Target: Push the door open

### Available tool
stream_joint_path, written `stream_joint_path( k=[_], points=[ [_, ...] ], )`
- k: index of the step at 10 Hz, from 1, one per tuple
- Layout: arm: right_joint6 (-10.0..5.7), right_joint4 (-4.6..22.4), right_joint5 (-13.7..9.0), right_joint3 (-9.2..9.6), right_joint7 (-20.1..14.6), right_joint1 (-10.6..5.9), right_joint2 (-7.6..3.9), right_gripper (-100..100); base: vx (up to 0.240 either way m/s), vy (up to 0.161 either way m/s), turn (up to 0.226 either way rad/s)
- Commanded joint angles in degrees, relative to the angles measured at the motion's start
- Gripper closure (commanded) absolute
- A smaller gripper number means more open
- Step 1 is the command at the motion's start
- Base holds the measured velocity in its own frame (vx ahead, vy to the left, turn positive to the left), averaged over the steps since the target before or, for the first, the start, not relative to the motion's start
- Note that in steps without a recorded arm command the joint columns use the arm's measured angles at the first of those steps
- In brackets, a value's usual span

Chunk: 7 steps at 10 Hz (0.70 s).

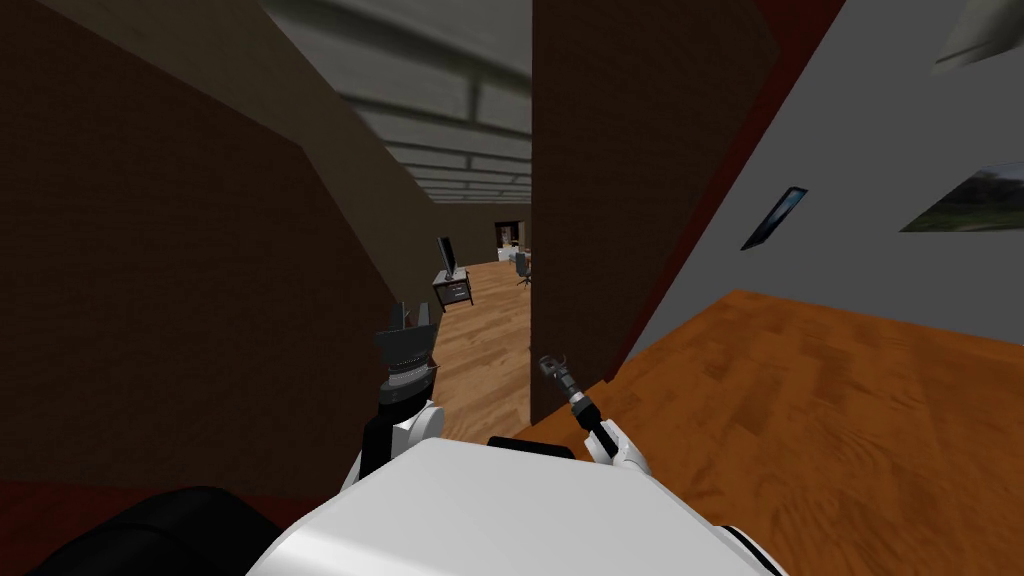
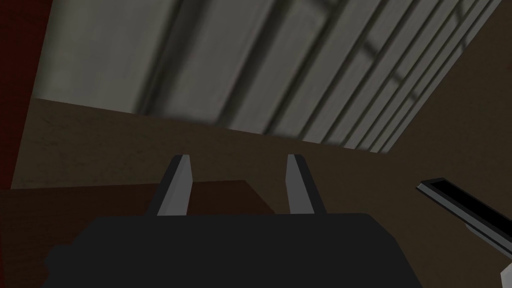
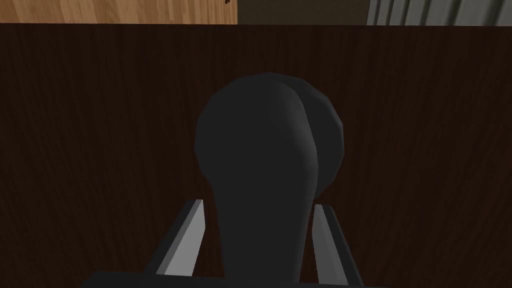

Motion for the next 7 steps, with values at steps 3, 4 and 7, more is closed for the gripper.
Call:
stream_joint_path(
  k=[3, 4, 7],
  points=[
    [-0.01, 0.0, 0.0, 0.0, 0.0, 0.05, -0.03, 100, -0.017, -0.014, 0.013],
    [-0.01, 0.0, 0.0, 0.0, 0.0, 0.05, -0.03, 100, 0.0, 0.0, 0.0],
    [0.56, 0.0, -1.0, -1.15, 0.9, -0.39, 0.04, 100, 0.096, 0.042, -0.02]
  ],
)
